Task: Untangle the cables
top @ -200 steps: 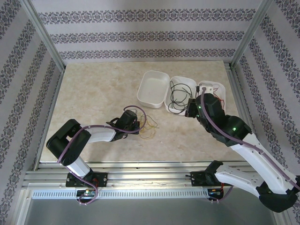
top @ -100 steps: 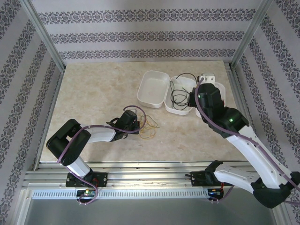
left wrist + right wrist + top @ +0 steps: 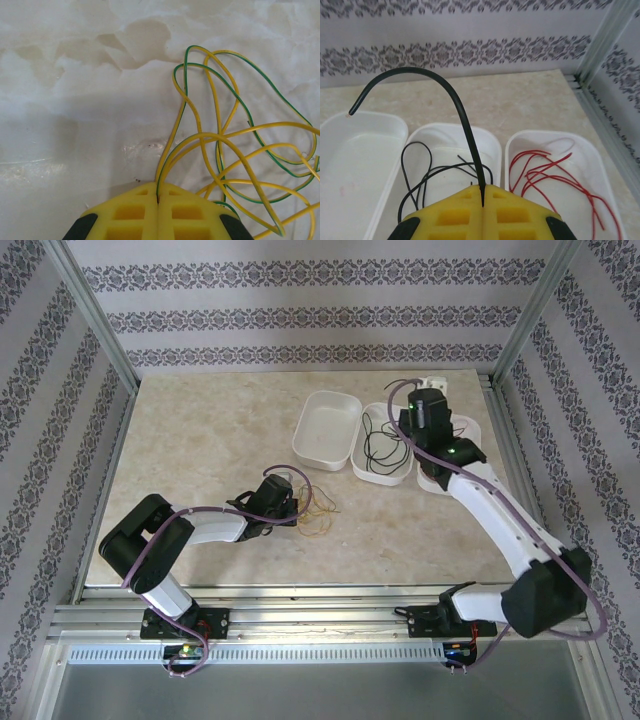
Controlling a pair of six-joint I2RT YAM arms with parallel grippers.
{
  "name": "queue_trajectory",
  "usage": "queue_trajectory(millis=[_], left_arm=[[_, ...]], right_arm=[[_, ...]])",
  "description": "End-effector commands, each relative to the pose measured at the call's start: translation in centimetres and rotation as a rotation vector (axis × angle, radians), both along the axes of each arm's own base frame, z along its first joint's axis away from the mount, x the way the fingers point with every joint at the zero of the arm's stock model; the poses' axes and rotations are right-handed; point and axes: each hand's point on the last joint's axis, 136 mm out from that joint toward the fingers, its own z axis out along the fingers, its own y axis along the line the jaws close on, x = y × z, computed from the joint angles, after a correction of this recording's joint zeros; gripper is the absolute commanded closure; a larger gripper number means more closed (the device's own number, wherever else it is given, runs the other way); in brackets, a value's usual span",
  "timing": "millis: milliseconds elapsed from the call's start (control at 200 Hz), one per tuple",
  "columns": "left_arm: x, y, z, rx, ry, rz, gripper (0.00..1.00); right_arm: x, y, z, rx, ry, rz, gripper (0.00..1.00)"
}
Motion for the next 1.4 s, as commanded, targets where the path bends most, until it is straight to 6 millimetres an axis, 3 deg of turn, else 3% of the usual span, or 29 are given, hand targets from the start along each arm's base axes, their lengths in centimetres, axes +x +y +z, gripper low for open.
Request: queue_trajectory(millis=[0,155,345,755,889,1044,1239,1394], left_arm=[[-1.2,0.0,-1.3,0.007,0.044,-0.013,1.0],[-1.0,-0.1,-1.0,-0.002,0.033,-0.01,1.0],[-0.9,-0.3,-0.9,-0.01,0.031,-0.01,1.0],[-0.7,-0.1,-0.2,0.001,0.014,-0.009,1.0],[-0.6,-0.1,0.0,-0.002,0.004,-0.011,1.0],[-0.7,0.0,0.1,0.0,-0.001,-0.011,1.0],[-0.7,-0.1,0.1,-0.011,-0.001,-0.011,1.0],[-0.7,-0.1,0.0,-0.011,0.0,-0.008,1.0]], right_arm=[[2.1,0.9,-1.6,0.03,-0.018,0.053,1.0],[3.2,0.5,-5.7,0.053,0.07,0.05,1.0],[2.9,-0.1,-10.3,0.063,0.205,0.041,1.0],[2.4,0.0,-15.8,0.033,0.445,0.05,1.0],[2.9,0.0,-17.0,0.021,0.519,0.044,1.0],[3.5,0.4,-17.9,0.02,0.549,0.056,0.92],[4.5,0.0,-17.8,0.002,0.555,0.05,0.74],[5.3,-0.1,-17.1,0.005,0.543,0.056,0.69]])
